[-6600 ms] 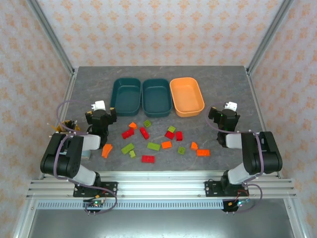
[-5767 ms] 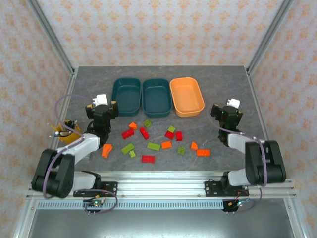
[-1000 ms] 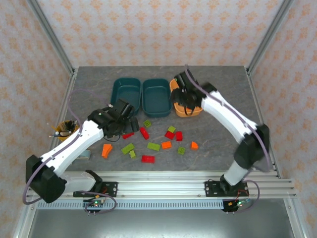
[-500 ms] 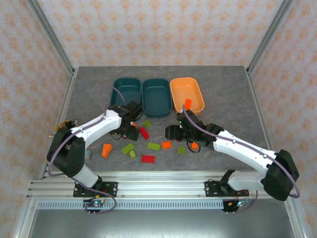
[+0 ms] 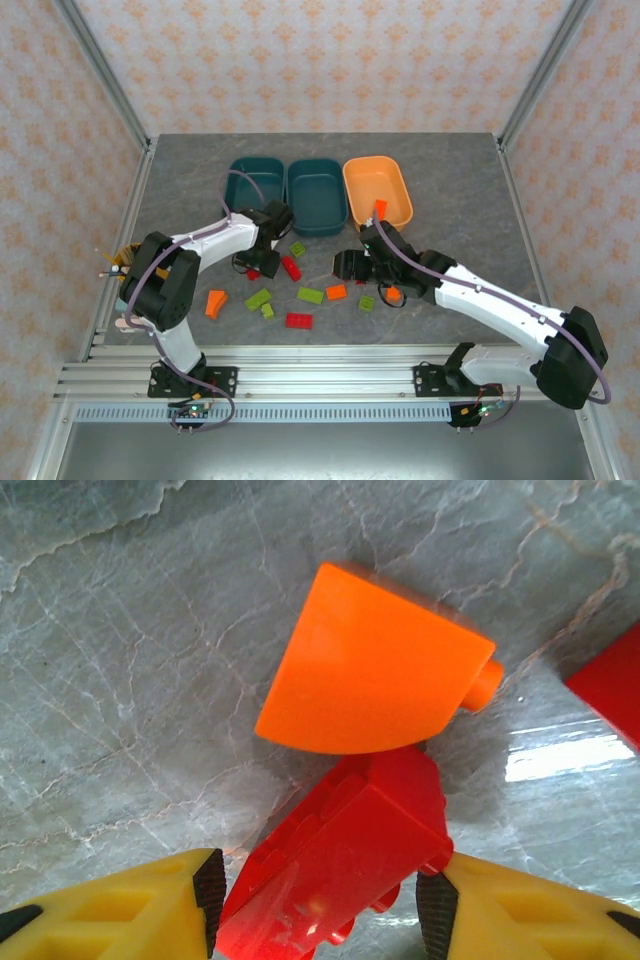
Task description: Sort the legos into containers by color
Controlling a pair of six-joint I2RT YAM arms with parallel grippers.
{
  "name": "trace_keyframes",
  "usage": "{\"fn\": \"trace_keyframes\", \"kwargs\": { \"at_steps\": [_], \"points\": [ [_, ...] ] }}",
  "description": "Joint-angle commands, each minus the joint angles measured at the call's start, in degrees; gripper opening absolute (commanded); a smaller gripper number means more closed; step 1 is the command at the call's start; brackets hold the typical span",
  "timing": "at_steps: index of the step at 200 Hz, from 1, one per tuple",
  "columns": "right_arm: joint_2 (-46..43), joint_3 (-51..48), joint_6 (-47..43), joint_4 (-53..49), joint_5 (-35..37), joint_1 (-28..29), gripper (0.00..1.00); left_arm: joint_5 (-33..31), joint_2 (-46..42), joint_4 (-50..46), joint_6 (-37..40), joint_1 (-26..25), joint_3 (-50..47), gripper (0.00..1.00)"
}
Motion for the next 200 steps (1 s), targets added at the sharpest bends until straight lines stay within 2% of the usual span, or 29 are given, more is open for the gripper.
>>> {"fn": "trace_keyframes", "kwargs": {
  "at_steps": [1,33,72,140,200],
  "points": [
    [-0.39,1.57,1.02,-1.37,2.16,0.39,0.65,1.09,-0.29,2.28,0.78,0.18,-1.04,0.55],
    [1.47,2.4,1.28,-1.85,2.4,0.39,0.65,2.39,-0.12,3.23,0.81,0.18,-1.89,0.46],
    [3.35,3.58,1.21,-2.01,2.38,0.39,0.65,2.72,-0.43,3.71,0.04,0.19,-3.25,0.45],
    [4.03,4.19,1.3,-2.68,3.19,0.43,0.64,4.03,-1.83,3.11,-2.98,0.18,-3.41,0.28],
    [1.72,6.78,-0.63,-3.04,5.88,0.38,0.64,4.08,-16.36,-6.78,-10.29,0.5,2.5,0.26]
  ]
}}
